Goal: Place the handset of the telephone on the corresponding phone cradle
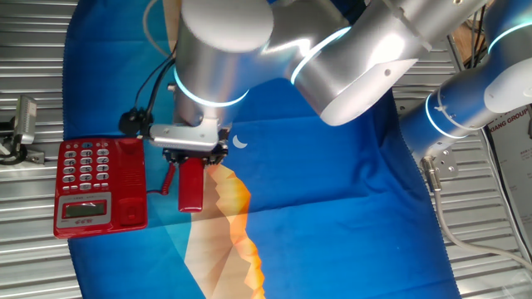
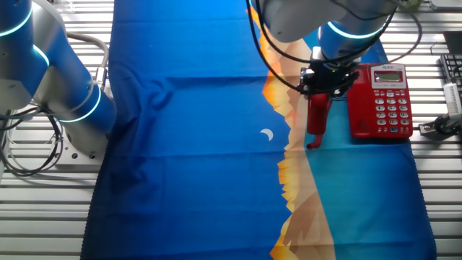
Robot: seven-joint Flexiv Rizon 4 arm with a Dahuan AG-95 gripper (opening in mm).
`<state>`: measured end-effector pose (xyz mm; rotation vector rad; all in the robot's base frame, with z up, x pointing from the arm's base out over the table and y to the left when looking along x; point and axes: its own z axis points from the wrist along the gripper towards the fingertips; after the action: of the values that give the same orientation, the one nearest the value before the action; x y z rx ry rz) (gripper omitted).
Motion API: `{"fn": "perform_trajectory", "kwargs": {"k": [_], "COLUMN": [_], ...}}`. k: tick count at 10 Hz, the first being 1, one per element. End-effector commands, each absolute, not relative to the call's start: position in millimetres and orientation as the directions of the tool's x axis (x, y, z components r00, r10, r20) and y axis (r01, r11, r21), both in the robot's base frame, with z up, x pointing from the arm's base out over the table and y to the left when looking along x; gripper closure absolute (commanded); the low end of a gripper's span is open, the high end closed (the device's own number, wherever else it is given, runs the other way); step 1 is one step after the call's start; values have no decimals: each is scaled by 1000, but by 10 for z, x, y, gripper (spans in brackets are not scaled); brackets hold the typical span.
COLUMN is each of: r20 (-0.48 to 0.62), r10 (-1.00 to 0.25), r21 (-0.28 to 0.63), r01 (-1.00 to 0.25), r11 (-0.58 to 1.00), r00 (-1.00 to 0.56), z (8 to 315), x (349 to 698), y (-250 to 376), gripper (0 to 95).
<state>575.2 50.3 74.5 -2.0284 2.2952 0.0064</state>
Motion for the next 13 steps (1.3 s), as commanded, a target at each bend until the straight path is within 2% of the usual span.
{"fn": "perform_trajectory", "kwargs": {"k": [1, 9, 13], "r20": [-73, -77, -78], "r10": [-990, -993, -993], "r21": [-49, -49, -42], "r01": [-991, -994, -995], "r11": [124, 95, 93], "r00": [-121, -91, -89], "z": [744, 861, 823], "x": [5768, 5897, 5939], "y": [509, 445, 430], "gripper": [950, 950, 950]}}
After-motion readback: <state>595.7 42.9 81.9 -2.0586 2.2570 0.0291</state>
